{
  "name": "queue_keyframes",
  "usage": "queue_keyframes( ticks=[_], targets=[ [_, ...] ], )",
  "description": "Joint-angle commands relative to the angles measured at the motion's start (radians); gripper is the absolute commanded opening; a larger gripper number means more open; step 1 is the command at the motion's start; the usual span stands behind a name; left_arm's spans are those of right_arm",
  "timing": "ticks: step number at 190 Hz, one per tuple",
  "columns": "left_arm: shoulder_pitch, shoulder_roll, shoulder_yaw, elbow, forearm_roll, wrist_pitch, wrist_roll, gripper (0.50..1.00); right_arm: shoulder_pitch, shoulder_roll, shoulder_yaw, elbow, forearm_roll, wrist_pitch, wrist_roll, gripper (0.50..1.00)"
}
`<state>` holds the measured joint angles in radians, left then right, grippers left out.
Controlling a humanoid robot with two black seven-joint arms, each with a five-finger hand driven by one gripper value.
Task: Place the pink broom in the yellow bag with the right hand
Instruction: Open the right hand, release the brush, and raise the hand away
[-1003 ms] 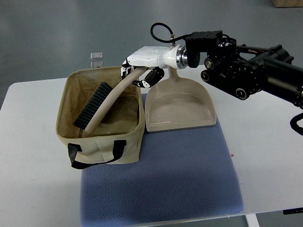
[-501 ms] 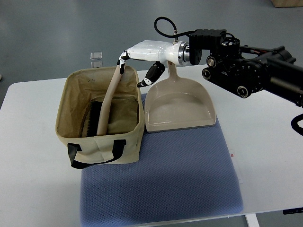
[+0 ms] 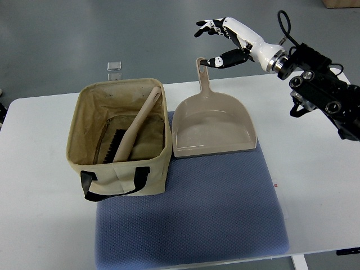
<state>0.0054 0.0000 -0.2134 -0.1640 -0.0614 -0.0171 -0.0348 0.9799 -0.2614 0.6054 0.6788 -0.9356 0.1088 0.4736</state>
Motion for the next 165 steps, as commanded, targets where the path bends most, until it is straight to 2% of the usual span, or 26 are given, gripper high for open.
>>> queue_keyframes(
  ticks=[1,27,80,165],
  targets=[
    [-0.001,0.000,-0.001,0.000,0.000,0.000,0.000,1.000,-0.069,0.005,0.050,-0.044,0.152,-0.001,0.000,0.895],
    [-0.001,0.000,0.000,0.000,0.000,0.000,0.001,1.000,-0.153,0.021,0.067,-0.078,0.365,0.000,-0.004,0.913],
    [0.001,0.000,0.000,0.000,0.000,0.000,0.001,1.000,-0.199,0.059,0.073,-0.085,0.722,0.005,-0.003,0.930],
    [-0.001,0.000,0.000,0.001,0.000,0.000,0.000,1.000,-0.208,0.076,0.113,-0.085,0.793,-0.001,0.011,0.930]
  ],
)
